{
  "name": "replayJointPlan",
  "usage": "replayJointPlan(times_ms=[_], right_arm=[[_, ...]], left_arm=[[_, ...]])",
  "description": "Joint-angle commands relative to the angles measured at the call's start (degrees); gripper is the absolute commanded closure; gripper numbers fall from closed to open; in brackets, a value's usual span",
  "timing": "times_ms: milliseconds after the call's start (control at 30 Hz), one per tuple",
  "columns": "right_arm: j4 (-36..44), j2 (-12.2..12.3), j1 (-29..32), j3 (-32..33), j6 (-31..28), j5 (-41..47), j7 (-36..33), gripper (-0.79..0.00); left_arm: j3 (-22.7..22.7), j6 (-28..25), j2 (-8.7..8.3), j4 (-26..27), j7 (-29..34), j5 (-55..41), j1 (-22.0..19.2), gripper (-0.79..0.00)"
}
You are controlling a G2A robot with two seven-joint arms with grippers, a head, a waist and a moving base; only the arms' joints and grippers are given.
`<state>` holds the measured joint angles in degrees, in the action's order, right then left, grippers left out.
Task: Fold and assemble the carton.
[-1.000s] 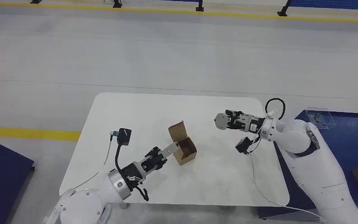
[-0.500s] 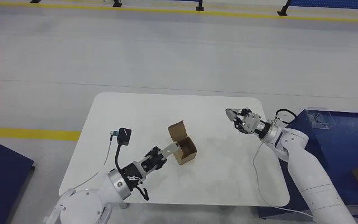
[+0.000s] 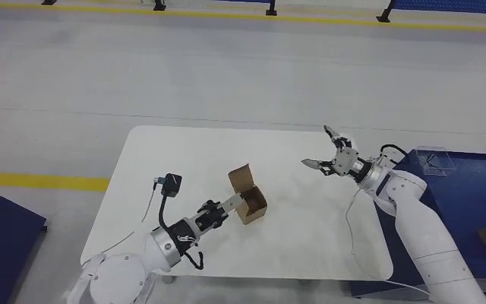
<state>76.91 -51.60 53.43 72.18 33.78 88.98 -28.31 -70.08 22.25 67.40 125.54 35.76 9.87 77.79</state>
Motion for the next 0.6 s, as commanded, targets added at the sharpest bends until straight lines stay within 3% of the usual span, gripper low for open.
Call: replayJointPlan(times_ms=[0,100,200,333,467,567], right_arm=[[2.34,0.87,-0.48,0.12,-4.27,-23.12,-1.45,-0.785],[4.26,1.70,-2.12,-2.31,-4.82,-39.19,-4.05,-0.785],[3.93,1.81,-4.68,-6.36,-5.91,-52.84,-3.78,-0.785],[1.43,0.72,-8.12,-12.77,-7.13,-62.49,-3.91,-0.785],[-1.58,-0.70,-10.84,-18.48,-9.46,-69.87,-3.09,-0.785],[-1.58,-0.70,-10.84,-18.48,-9.46,-69.87,-3.09,-0.785]], left_arm=[[5.68,7.37,-0.13,-2.80,3.19,17.95,-5.11,-0.785],[14.70,14.26,0.63,-7.20,8.39,28.86,-12.26,-0.785],[20.73,18.92,2.05,-12.39,9.25,32.81,-17.77,-0.785],[27.07,23.34,4.11,-21.43,9.73,37.07,-24.03,-0.785],[30.29,26.36,6.16,-27.31,10.05,37.41,-28.39,-0.785],[28.27,27.68,7.09,-27.36,7.60,33.24,-28.50,-0.785]])
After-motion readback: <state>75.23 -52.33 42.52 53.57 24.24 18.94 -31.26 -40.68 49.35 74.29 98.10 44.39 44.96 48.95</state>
